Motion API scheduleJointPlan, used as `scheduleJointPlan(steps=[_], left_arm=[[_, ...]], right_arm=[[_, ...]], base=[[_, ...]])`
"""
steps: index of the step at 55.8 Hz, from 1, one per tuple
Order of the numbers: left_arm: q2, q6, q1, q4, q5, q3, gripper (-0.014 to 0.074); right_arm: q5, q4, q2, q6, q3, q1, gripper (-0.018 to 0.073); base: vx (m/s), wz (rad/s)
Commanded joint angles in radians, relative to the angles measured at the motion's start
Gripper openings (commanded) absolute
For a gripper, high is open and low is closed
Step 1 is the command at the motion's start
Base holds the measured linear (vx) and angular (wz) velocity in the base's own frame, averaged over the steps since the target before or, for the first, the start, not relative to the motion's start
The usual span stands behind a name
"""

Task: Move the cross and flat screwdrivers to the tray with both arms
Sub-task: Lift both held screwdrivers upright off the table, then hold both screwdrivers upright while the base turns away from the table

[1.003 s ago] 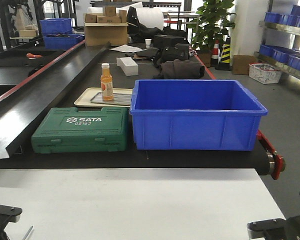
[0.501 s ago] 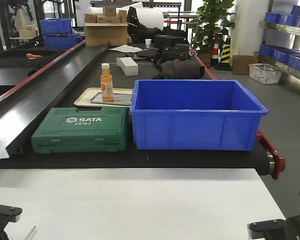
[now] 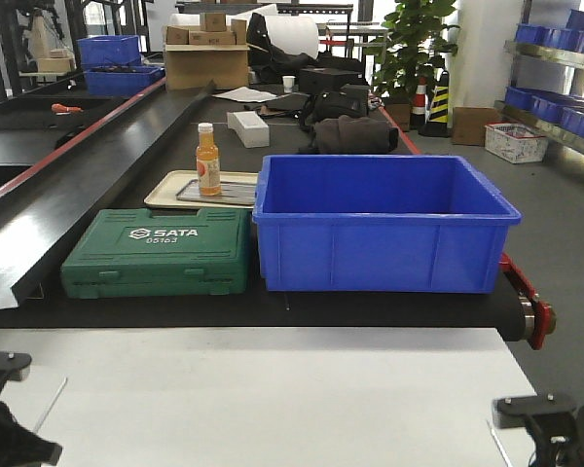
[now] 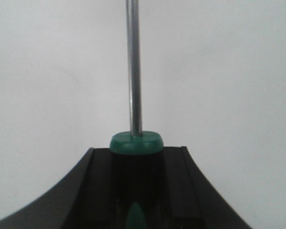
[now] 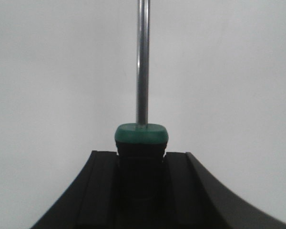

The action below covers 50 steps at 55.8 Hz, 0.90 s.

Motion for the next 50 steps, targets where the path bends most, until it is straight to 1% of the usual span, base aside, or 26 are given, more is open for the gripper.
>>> scheduleJointPlan(steps=[1,5,12,17,26,31,36,42,50], left_arm=[[-0.156,0.079,-0.039,-0.088,-0.061,-0.031,-0.0003],[-0.224,0.106,-0.072,-0.130,-0.069,-0.031,-0.0003],[-0.330,0.106,-0.131,-0.216,-0.101,-0.031,0.0000],[-0.409,0.106,-0.170,-0.252,-0.121,-0.031,0.0000],[-0.529,0.104,-0.213,-0.253,-0.149,-0.031,0.0000],[-0.583,0.103,-0.226,-0.254,-0.152,-0.031,0.0000],[-0.625,0.095,-0.227,-0.274,-0.152,-0.031,0.0000],[-0.652,0.096,-0.227,-0.277,-0.152,-0.031,0.0000],[-0.662,0.096,-0.227,-0.277,-0.146,-0.031,0.0000]], right_arm=[[-0.078,0.010,-0.144,-0.037,-0.024,0.021,-0.0011],[-0.107,0.010,-0.209,-0.051,-0.024,0.057,-0.0009],[-0.113,0.043,-0.327,-0.021,-0.046,0.123,-0.0009],[-0.104,0.065,-0.398,-0.001,-0.097,0.166,-0.0009],[-0.060,0.064,-0.467,0.000,-0.214,0.232,-0.0008],[-0.033,0.061,-0.468,-0.016,-0.286,0.268,-0.0008],[-0.033,0.064,-0.466,-0.024,-0.322,0.294,-0.0008],[-0.049,0.070,-0.469,-0.023,-0.324,0.295,-0.0008],[-0.038,0.070,-0.469,-0.022,-0.324,0.292,-0.0008]], base=[[0.00,0.00],[0.00,0.00],[0.00,0.00],[0.00,0.00],[0.00,0.00],[0.00,0.00],[0.00,0.00],[0.00,0.00],[0.00,0.00]])
